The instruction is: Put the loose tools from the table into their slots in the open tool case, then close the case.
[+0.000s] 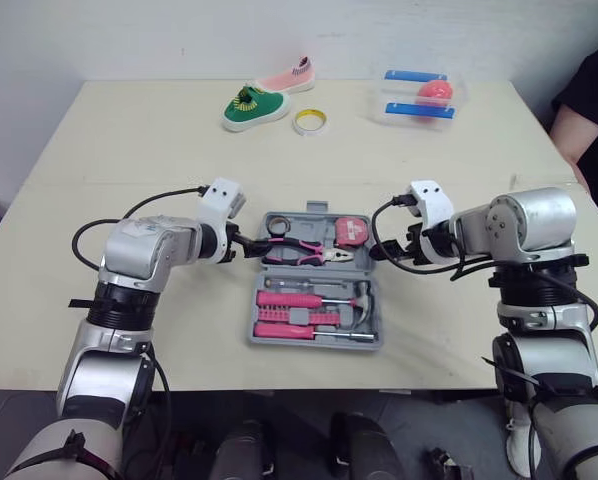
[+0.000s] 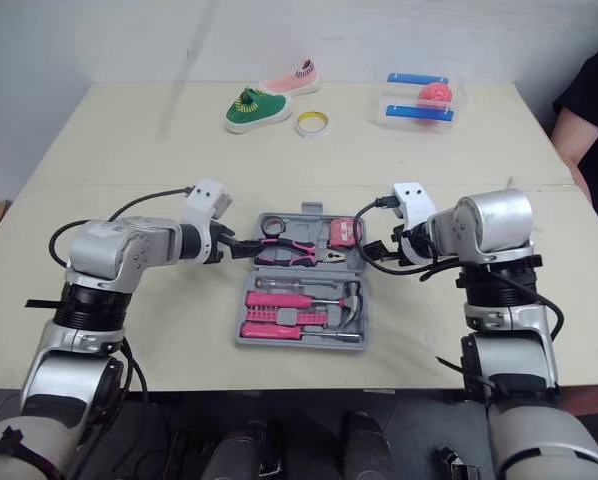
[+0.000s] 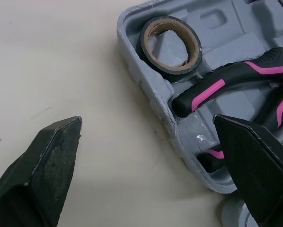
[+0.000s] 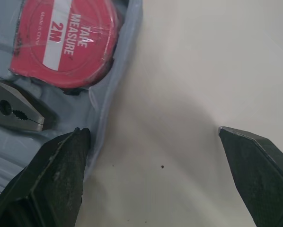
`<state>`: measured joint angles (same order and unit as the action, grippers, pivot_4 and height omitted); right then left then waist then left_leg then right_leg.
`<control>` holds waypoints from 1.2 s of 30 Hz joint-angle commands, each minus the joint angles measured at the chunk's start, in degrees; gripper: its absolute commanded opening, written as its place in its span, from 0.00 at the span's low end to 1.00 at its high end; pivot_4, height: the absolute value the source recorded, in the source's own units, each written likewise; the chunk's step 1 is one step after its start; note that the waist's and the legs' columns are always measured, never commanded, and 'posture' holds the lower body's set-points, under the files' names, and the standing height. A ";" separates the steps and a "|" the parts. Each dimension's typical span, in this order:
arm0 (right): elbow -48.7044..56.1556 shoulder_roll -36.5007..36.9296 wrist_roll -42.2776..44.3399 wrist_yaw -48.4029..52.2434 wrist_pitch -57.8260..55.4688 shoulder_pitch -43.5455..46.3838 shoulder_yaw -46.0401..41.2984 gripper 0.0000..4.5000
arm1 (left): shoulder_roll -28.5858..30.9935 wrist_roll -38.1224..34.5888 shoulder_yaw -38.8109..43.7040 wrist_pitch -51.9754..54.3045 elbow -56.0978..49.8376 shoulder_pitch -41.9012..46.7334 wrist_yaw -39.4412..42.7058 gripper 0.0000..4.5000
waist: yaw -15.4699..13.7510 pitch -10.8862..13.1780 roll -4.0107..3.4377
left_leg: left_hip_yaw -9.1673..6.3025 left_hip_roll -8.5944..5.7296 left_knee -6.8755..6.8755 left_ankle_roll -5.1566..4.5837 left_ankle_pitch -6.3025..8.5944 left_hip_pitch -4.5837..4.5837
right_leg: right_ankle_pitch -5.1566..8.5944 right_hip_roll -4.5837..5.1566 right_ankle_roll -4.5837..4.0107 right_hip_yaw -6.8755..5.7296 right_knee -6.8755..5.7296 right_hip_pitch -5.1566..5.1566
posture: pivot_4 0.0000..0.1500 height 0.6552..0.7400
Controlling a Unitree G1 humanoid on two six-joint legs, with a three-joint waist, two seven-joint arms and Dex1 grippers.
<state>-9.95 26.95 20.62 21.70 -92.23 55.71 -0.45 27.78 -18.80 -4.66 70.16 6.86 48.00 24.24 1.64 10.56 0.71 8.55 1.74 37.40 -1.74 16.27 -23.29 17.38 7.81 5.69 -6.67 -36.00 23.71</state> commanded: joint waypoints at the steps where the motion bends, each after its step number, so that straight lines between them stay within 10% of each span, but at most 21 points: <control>1: -0.11 -1.02 1.17 -1.12 -0.27 0.97 -0.78 1.00 | -0.11 0.69 1.04 0.28 -0.34 0.69 -0.52 1.00 | 0.02 0.00 0.00 | 0.00 0.00 0.00 0.00 0.00 0.00 | 0.00 -0.01 0.00 0.01 0.00 0.00 | 1.00 1.00; 10: -1.68 -3.74 -0.14 -3.91 -0.27 0.82 -1.45 1.00 | -1.95 1.29 1.03 1.76 0.01 0.09 -1.49 1.00 | 0.11 -0.02 0.03 | 0.01 0.03 0.10 0.03 -0.05 0.08 | -0.02 -0.04 0.00 0.13 -0.13 -0.02 | 1.00 1.00; 21: -0.66 -7.54 0.84 -5.60 -0.27 1.25 -6.52 0.00 | -6.27 -2.45 6.88 7.04 -6.02 -2.17 -1.51 0.06 | 0.01 -0.02 0.03 | 0.01 0.01 0.11 0.04 -0.05 0.09 | -0.02 -0.03 -0.01 0.28 -0.19 -0.01 | 1.00 1.00; 30: 18.44 -8.94 2.65 -3.84 10.86 -10.79 -8.42 0.00 | -9.59 -1.88 14.11 -6.15 -12.03 -8.26 -3.25 0.01 | -0.14 -0.02 0.03 | -0.04 -0.01 -0.01 0.03 -0.07 0.03 | -0.04 -0.02 0.01 0.44 -0.06 0.00 | 1.00 1.00; 36: 25.30 -5.31 -3.60 4.62 46.25 -25.49 -1.73 0.00 | -6.98 3.92 9.71 -33.36 -12.30 -17.14 2.16 0.01 | -0.09 -0.02 0.03 | 0.12 0.00 -0.12 0.06 -0.06 0.08 | -0.05 -0.12 0.03 0.28 0.01 0.05 | 1.00 1.00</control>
<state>11.96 20.38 18.71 22.68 -55.58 30.91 -3.98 19.44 -16.81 5.27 44.07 -3.59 30.70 25.06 1.55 10.54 0.74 8.71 1.73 37.23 -1.66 16.22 -23.19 17.33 7.67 5.73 -6.42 -35.96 23.76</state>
